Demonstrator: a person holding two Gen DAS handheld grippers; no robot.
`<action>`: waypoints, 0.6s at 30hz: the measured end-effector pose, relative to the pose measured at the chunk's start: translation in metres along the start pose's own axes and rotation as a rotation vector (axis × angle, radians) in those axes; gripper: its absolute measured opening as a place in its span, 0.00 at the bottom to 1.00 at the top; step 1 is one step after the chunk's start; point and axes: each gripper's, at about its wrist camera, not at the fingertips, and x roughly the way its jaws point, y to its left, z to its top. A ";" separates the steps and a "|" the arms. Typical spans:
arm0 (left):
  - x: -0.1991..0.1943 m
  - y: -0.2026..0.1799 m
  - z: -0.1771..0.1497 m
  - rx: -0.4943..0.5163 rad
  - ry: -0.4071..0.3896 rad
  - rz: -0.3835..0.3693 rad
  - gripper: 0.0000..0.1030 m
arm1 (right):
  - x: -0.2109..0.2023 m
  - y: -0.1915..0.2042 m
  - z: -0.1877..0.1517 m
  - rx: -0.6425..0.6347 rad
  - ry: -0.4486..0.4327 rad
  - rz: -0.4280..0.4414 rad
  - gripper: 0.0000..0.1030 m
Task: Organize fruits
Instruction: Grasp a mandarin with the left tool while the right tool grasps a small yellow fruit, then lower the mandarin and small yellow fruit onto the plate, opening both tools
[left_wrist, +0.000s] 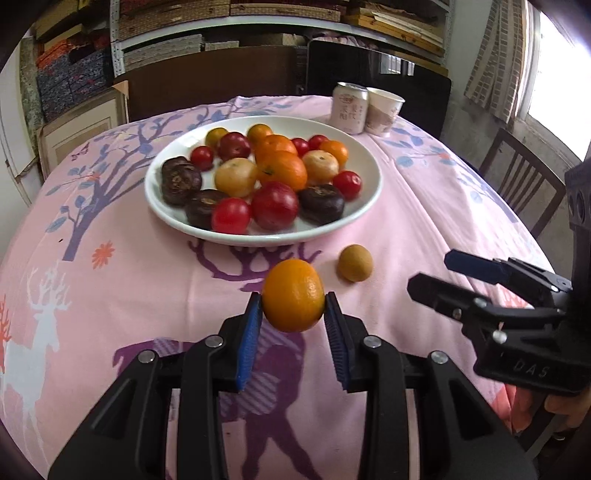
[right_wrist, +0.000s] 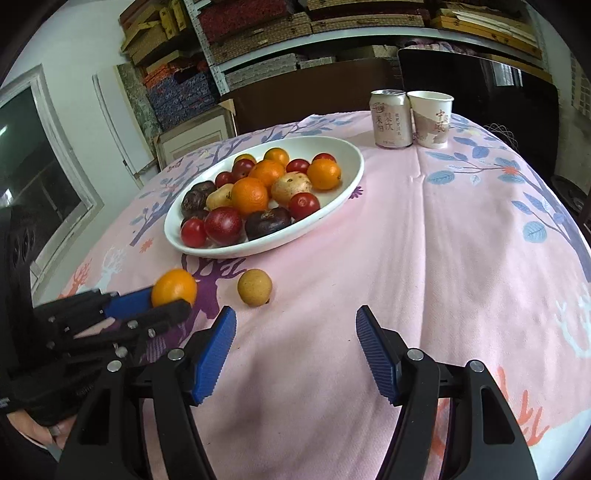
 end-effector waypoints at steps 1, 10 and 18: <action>0.000 0.008 0.001 -0.017 0.000 0.016 0.33 | 0.005 0.007 0.001 -0.034 0.022 -0.007 0.66; 0.011 0.046 0.005 -0.099 0.033 0.052 0.32 | 0.053 0.049 0.022 -0.187 0.106 -0.077 0.44; 0.013 0.044 0.002 -0.098 0.038 0.030 0.33 | 0.040 0.040 0.018 -0.128 0.069 -0.062 0.26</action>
